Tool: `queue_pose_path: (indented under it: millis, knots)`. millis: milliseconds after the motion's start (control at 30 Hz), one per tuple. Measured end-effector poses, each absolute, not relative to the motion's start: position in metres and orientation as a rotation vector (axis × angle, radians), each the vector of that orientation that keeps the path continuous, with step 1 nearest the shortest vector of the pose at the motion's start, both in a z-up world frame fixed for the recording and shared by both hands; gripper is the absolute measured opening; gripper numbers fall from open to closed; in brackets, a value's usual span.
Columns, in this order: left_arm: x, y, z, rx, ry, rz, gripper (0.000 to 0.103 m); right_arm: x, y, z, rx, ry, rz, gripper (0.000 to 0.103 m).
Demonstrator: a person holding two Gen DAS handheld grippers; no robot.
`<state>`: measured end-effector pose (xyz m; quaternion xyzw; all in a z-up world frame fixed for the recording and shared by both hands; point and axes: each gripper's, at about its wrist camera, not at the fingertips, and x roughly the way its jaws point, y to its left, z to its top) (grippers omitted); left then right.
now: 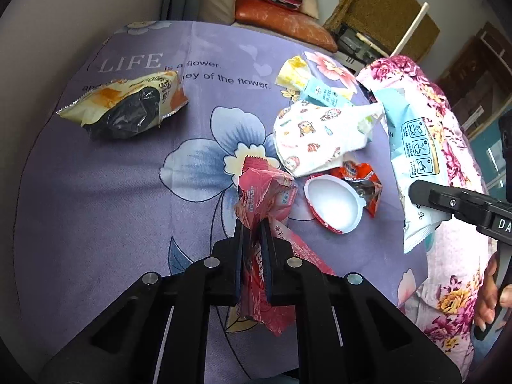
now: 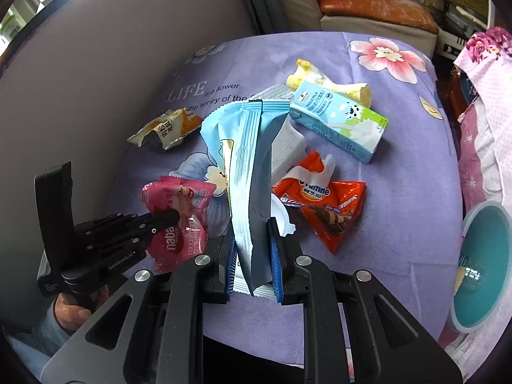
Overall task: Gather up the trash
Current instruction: 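Lift the light blue packet with the right tool while the left tool holds the pink packet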
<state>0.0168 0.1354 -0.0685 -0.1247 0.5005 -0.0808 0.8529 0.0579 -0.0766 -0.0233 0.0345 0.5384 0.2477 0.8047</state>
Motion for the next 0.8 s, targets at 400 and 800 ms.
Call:
queue_pose_path:
  millis: [400,800]
  knots:
    - [0.031,0.101,-0.034,-0.209,0.992,-0.227,0.011,0.061,-0.139,-0.021,0.158,1.143,0.477,0.017]
    - [0.077,0.027,-0.065,-0.096,1.093,-0.353,0.011,0.057,-0.158,-0.034,0.181,1.166,0.461,0.017]
